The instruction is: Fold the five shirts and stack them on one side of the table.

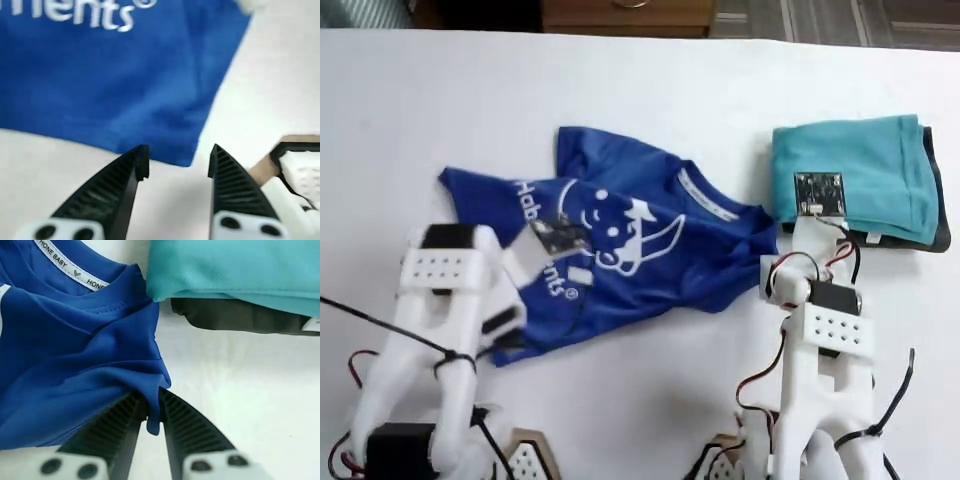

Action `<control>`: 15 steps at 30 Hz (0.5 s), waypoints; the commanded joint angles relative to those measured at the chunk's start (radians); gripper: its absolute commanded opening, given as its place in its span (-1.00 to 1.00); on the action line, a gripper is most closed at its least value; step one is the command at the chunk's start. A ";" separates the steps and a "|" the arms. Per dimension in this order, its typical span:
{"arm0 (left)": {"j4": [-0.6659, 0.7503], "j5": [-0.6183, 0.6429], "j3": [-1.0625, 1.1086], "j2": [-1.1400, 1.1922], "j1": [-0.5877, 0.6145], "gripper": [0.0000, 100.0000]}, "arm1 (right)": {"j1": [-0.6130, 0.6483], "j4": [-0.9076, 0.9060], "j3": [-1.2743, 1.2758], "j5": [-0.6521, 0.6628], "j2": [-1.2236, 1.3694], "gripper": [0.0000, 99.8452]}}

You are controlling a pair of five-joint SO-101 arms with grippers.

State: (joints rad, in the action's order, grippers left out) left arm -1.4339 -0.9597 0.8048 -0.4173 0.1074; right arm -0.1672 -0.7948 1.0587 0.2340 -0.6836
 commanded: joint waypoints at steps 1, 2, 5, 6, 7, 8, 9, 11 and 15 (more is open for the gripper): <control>0.032 0.000 0.048 0.006 -0.060 -0.57 | 0.004 0.016 -0.011 -0.008 -0.039 -0.96; 0.052 0.002 0.067 0.018 -0.063 -0.57 | 0.004 0.016 -0.011 -0.008 -0.039 -0.96; 0.109 0.003 0.110 0.060 -0.063 -0.57 | 0.004 0.016 -0.011 -0.008 -0.039 -0.96; 0.121 0.003 0.119 0.072 -0.063 -0.57 | 0.004 0.016 -0.011 -0.008 -0.039 -0.96; 0.130 0.003 0.128 0.083 -0.063 -0.57 | 0.004 0.016 -0.011 -0.008 -0.039 -0.96; 0.143 0.003 0.139 0.094 -0.063 -0.57 | 0.004 0.016 -0.011 -0.008 -0.039 -0.96; 0.161 0.003 0.151 0.104 -0.063 -0.57 | 0.004 0.016 -0.011 -0.008 -0.039 -0.96; 0.216 0.003 0.177 0.127 -0.058 -0.57 | 0.004 0.016 -0.011 -0.008 -0.039 -0.96; 0.339 0.005 0.191 0.186 -0.054 -0.57 | 0.004 0.016 -0.011 -0.008 -0.039 -0.96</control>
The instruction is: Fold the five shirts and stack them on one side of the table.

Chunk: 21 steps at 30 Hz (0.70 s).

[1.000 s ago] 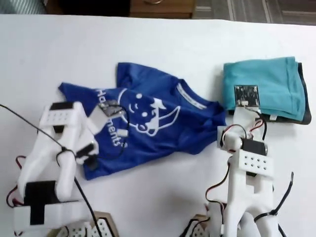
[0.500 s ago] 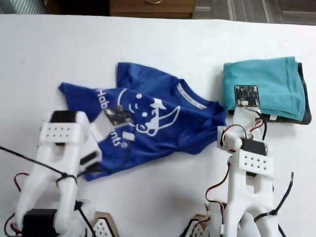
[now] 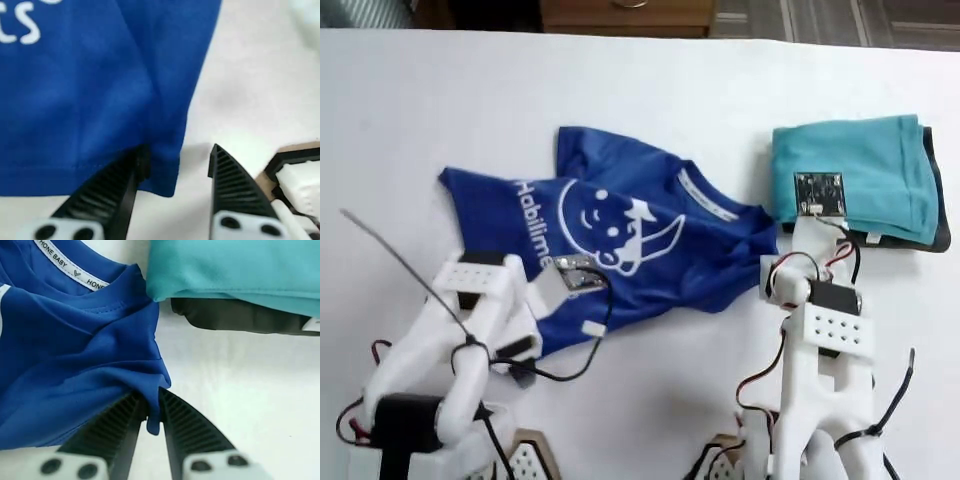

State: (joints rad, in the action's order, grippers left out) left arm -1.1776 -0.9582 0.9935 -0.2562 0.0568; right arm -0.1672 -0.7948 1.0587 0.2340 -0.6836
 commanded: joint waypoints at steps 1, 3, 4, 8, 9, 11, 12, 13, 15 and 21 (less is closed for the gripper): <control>0.110 0.005 -0.007 0.041 0.008 -0.57 | 0.004 0.016 -0.011 -0.008 -0.038 -0.96; 0.123 0.028 -0.050 0.078 0.038 -0.57 | 0.004 0.016 -0.011 -0.008 -0.036 -0.96; 0.123 0.034 -0.076 0.101 0.055 -0.57 | 0.004 0.016 -0.011 -0.008 -0.036 -0.96; 0.084 0.035 -0.166 0.207 0.100 -0.57 | 0.004 0.016 -0.009 -0.008 -0.036 -0.96; 0.071 0.035 -0.188 0.235 0.101 -0.57 | 0.004 0.016 -0.009 -0.008 -0.036 -0.96; 0.046 0.035 -0.223 0.278 0.103 -0.58 | 0.004 0.016 -0.009 -0.008 -0.036 -0.96; 0.034 0.034 -0.239 0.296 0.101 -0.60 | 0.004 0.016 -0.009 -0.008 -0.038 -0.96; 0.026 0.034 -0.252 0.313 0.100 -0.65 | 0.004 0.016 -0.009 -0.008 -0.039 -0.96; 0.009 0.014 -0.272 0.334 0.098 -0.85 | 0.004 0.016 -0.009 -0.008 -0.039 -0.96; 0.008 0.009 -0.278 0.325 0.104 -0.94 | 0.004 0.016 -0.006 -0.008 -0.031 -0.96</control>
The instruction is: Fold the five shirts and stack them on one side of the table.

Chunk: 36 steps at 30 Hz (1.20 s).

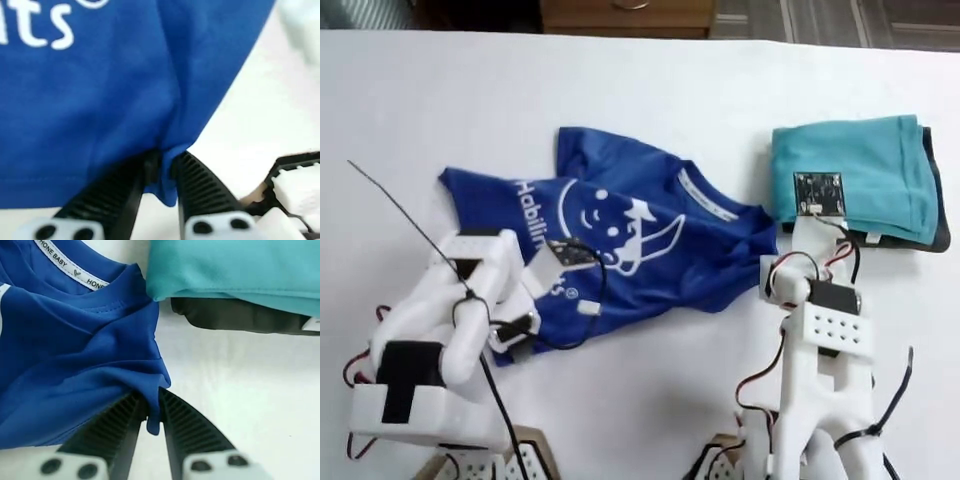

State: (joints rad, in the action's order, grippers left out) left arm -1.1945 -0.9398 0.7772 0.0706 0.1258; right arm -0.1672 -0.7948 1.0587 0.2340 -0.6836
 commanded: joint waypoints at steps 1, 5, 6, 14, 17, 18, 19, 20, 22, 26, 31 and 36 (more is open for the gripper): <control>0.023 -0.008 -0.062 -0.014 0.035 -0.95 | 0.004 0.016 -0.005 -0.008 -0.031 -0.96; -0.038 -0.008 -0.064 -0.120 0.032 -0.95 | 0.005 0.016 -0.009 -0.008 -0.031 -0.96; -0.061 -0.008 -0.064 -0.163 0.032 -0.95 | 0.005 0.016 -0.012 -0.008 -0.031 -0.96; -0.345 -0.008 -0.214 -0.503 0.035 -0.95 | 0.016 -0.113 -0.181 0.058 -0.033 -0.96; -0.408 0.020 -0.285 -0.583 0.038 -0.95 | 0.059 -0.156 -0.270 0.081 -0.031 -0.96; -0.423 0.049 -0.311 -0.605 0.038 -0.95 | 0.084 -0.160 -0.296 0.092 -0.031 -0.96; -0.439 0.077 -0.341 -0.623 0.044 -0.95 | 0.107 -0.168 -0.324 0.114 -0.036 -0.96; -0.453 0.097 -0.375 -0.640 0.052 -0.95 | 0.127 -0.171 -0.353 0.138 -0.041 -0.96; -0.474 0.140 -0.452 -0.669 0.075 -0.95 | 0.151 -0.189 -0.433 0.164 -0.050 -0.96; -0.529 0.233 -0.624 -0.732 0.135 -0.95 | 0.159 -0.252 -0.624 0.163 -0.101 -0.96; -0.563 0.241 -0.812 -0.801 0.180 -0.95 | 0.159 -0.332 -0.830 0.163 -0.180 -0.96; -0.555 0.242 -0.926 -0.852 0.221 -0.95 | 0.153 -0.360 -0.953 0.161 -0.278 -0.96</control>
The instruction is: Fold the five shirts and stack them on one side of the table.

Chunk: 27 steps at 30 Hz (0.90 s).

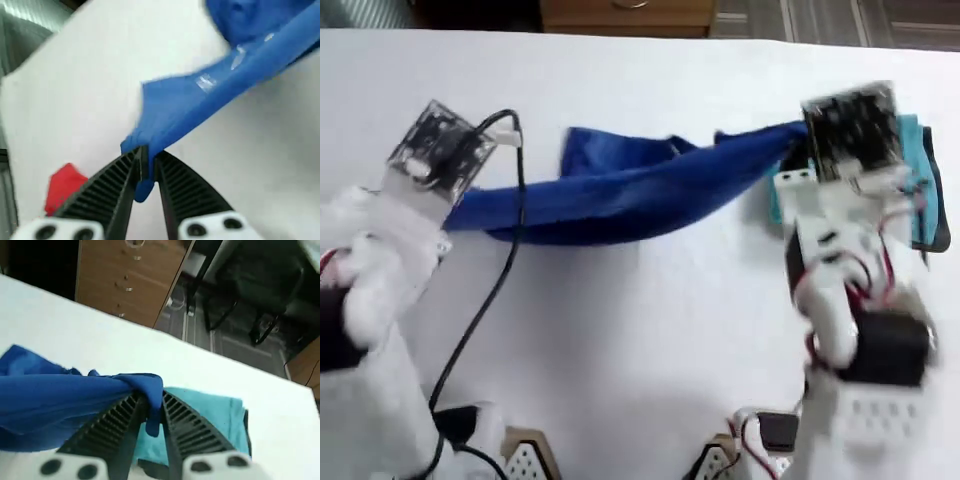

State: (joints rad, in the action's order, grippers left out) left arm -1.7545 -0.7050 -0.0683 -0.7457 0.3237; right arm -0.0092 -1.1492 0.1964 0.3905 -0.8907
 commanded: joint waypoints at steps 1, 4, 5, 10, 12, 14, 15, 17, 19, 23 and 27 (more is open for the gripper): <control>0.005 0.008 -0.101 -0.046 0.026 -0.95 | -0.005 -0.005 -0.106 0.005 -0.093 -0.96; 0.005 0.011 -0.182 -0.081 0.026 -0.95 | -0.022 -0.030 -0.153 0.006 -0.170 -0.96; 0.003 0.011 -0.211 -0.095 0.026 -0.95 | -0.036 -0.045 -0.170 0.006 -0.196 -0.96; 0.005 0.003 -0.282 -0.149 0.026 -0.95 | -0.128 -0.120 -0.253 0.008 -0.308 -0.96; 0.009 0.002 -0.285 -0.161 0.026 -0.95 | -0.159 -0.130 -0.262 0.008 -0.331 -0.96; 0.028 0.002 -0.285 -0.173 0.026 -0.95 | -0.183 -0.117 -0.267 0.009 -0.329 -0.96; 0.043 0.002 -0.285 -0.181 0.032 -0.95 | -0.199 -0.101 -0.267 0.009 -0.325 -0.96; 0.084 0.002 -0.285 -0.192 0.051 -0.95 | -0.232 -0.067 -0.267 0.009 -0.314 -0.96; 0.120 0.002 -0.278 -0.193 0.074 -0.95 | -0.255 -0.042 -0.267 0.008 -0.303 -0.96; 0.117 -0.028 -0.217 -0.198 0.092 -0.95 | -0.259 0.005 -0.267 0.006 -0.298 -0.96; 0.123 -0.038 -0.076 -0.198 0.095 -0.95 | -0.255 -0.002 -0.265 0.005 -0.298 -0.96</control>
State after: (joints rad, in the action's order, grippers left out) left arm -1.6625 -0.7342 -0.2171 -0.9436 0.4005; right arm -0.2486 -1.1692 -0.0537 0.3905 -1.2144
